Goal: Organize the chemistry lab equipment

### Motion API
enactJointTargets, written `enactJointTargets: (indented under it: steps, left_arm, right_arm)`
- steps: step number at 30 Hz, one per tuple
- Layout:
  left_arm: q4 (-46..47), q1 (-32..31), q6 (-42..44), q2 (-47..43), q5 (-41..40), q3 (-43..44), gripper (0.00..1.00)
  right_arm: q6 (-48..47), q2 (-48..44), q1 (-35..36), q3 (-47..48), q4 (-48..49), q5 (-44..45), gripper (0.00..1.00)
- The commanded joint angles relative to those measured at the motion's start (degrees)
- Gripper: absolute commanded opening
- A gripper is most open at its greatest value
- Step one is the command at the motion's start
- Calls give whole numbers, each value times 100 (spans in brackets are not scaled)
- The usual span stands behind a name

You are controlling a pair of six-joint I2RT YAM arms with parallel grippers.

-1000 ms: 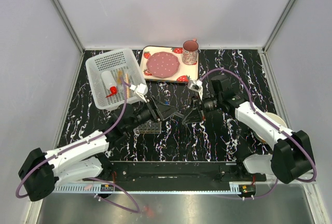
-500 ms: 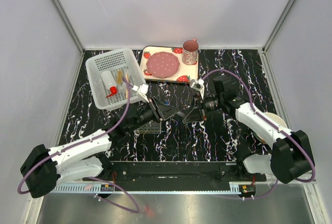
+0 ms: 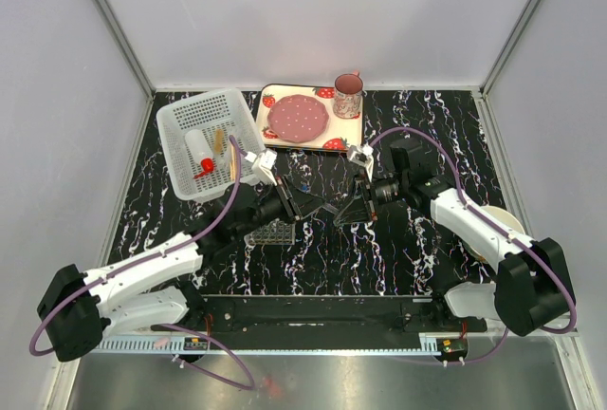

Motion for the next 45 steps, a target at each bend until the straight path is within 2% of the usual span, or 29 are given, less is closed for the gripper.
enactJointTargets:
  steps: [1, 5, 6, 8, 9, 10, 13, 16, 22, 26, 30, 37, 45]
  left_arm:
    - [156, -32, 181, 62, 67, 261, 18]
    - [165, -32, 207, 28, 111, 252, 3]
    - [139, -32, 242, -68, 68, 218, 1]
    - [-245, -32, 451, -227, -72, 182, 0]
    - [-483, -32, 540, -428, -308, 182, 0]
    - [-737, -32, 628, -560, -441, 182, 0]
    - [-1827, -15, 953, -1156, -1082, 94, 0]
    - [-3301, -6, 1244, -1745, -1820, 42, 1]
    - [-4631, 3, 1481, -2380, -3200, -134, 2]
    - [-4695, 21, 1473, -2189, -3964, -222, 2]
    - [-4537, 126, 1692, -1680, -4248, -126, 3]
    - [-3976, 521, 2157, -1063, -4134, -64, 3]
    - [-3544, 741, 2299, -948, -3765, -169, 3]
  right_arm:
    - [27, -37, -39, -9, 188, -19, 12]
    - [-17, -54, -39, -53, 171, 7, 20]
    - [-52, -72, -39, -61, 127, 25, 35]
    - [-402, -159, -39, -53, -231, 165, 56]
    - [-604, -238, -108, -27, -399, 218, 71]
    - [-1024, -282, -179, -26, -566, 314, 81]
    - [-1596, -511, -555, -79, -1015, 674, 99]
    - [-2045, -704, -916, -105, -1332, 1078, 100]
    - [-2715, -863, -1497, -176, -1683, 1528, 100]
    - [-2803, -924, -1699, -220, -1737, 1458, 100]
    - [-2864, -959, -1770, -255, -1763, 1449, 100]
    - [-2917, -960, -1832, -281, -1789, 1440, 100]
    - [-2970, -810, -1832, -237, -1842, 1405, 100]
